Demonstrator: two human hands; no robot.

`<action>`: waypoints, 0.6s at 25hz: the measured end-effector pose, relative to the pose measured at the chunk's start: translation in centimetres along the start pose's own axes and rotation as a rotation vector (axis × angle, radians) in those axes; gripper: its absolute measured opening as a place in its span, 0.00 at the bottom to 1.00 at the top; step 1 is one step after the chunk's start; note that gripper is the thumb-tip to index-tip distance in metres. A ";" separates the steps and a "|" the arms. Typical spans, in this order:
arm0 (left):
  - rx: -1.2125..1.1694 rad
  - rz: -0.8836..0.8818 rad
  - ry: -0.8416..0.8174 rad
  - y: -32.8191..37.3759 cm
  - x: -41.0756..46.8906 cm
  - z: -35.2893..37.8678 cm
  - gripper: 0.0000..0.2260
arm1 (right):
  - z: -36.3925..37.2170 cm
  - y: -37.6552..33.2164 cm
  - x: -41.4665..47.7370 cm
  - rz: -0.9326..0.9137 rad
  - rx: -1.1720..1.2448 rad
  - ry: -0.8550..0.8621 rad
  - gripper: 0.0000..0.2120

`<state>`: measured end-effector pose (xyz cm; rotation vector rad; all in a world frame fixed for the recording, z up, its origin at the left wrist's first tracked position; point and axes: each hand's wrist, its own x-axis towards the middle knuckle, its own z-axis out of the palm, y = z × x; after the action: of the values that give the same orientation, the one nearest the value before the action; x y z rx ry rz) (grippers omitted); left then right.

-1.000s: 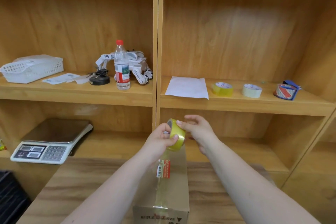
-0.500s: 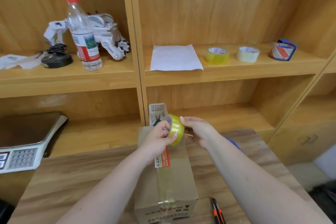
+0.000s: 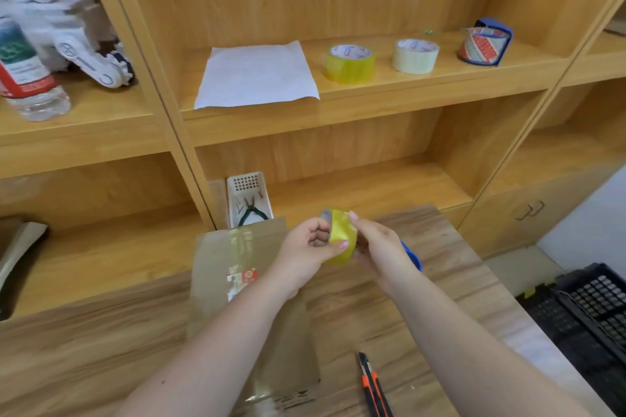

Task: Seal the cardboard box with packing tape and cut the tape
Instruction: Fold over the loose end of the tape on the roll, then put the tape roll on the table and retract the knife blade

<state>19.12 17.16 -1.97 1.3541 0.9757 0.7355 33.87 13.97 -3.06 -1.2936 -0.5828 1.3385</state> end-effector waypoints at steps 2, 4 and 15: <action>0.027 -0.010 0.001 -0.2 1.2 2.1 0.12 | -2.3 -0.2 0.3 -0.038 0.028 0.004 0.14; 0.076 -0.031 -0.020 -0.7 2.9 4.5 0.10 | -5.1 -0.7 0.9 -0.053 0.028 0.006 0.09; 0.265 -0.242 -0.017 -6.4 11.1 15.4 0.17 | -21.5 -1.1 7.5 -0.168 -0.716 0.290 0.06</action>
<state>37.08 19.41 -10.61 1.4345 1.2303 0.4214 55.43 13.83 -10.56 -1.9213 -0.9884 0.7929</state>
